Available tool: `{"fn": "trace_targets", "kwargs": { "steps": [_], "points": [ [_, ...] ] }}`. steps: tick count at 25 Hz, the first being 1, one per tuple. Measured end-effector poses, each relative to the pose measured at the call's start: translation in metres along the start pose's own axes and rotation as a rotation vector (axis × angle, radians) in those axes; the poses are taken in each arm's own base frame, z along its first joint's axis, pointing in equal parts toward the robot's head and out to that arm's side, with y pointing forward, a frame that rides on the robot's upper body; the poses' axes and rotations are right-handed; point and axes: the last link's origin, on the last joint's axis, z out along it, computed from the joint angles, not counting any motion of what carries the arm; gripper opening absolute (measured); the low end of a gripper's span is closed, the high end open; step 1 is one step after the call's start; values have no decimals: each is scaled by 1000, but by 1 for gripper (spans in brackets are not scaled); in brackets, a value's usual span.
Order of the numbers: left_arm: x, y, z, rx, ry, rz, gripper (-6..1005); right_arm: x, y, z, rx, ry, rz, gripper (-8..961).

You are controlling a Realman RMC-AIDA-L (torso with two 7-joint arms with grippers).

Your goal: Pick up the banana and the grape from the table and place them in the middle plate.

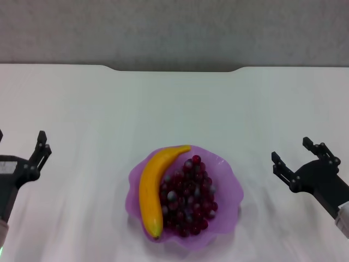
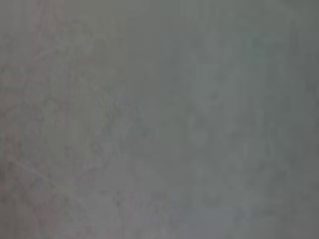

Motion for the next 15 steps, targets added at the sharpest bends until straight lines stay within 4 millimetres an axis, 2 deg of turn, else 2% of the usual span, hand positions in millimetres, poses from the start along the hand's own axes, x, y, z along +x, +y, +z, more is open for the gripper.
{"fn": "trace_targets", "kwargs": {
  "steps": [3, 6, 15],
  "points": [
    [-8, -8, -8, -40, 18, -63, 897, -1, 1, 0, -1, -3, 2, 814],
    [-12, -7, -12, -68, 6, -90, 897, 1, -1, -2, 16, 2, 15, 814],
    [-25, -12, -14, -32, -79, -120, 897, 8, -13, -11, 101, 14, 62, 814]
  ]
}}
